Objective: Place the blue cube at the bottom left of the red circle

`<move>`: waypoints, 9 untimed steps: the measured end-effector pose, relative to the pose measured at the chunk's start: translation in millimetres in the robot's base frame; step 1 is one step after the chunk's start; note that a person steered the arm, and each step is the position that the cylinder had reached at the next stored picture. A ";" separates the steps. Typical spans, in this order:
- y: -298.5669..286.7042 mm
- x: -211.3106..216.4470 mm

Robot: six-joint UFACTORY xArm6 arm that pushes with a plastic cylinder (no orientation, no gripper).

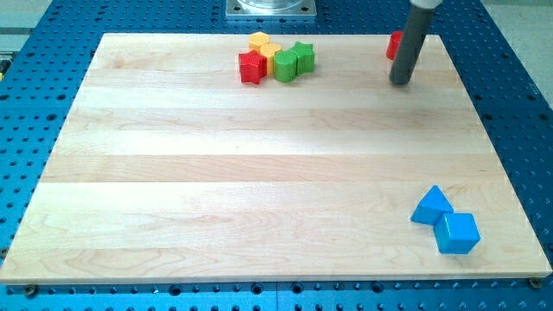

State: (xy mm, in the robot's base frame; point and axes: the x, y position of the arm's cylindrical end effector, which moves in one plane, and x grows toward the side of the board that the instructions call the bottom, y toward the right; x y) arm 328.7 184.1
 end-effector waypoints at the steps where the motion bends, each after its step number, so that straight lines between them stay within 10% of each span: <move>1: -63.6 66.6; 4: -139.6 289.7; 9: 77.9 288.5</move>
State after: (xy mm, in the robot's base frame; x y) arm 617.2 262.0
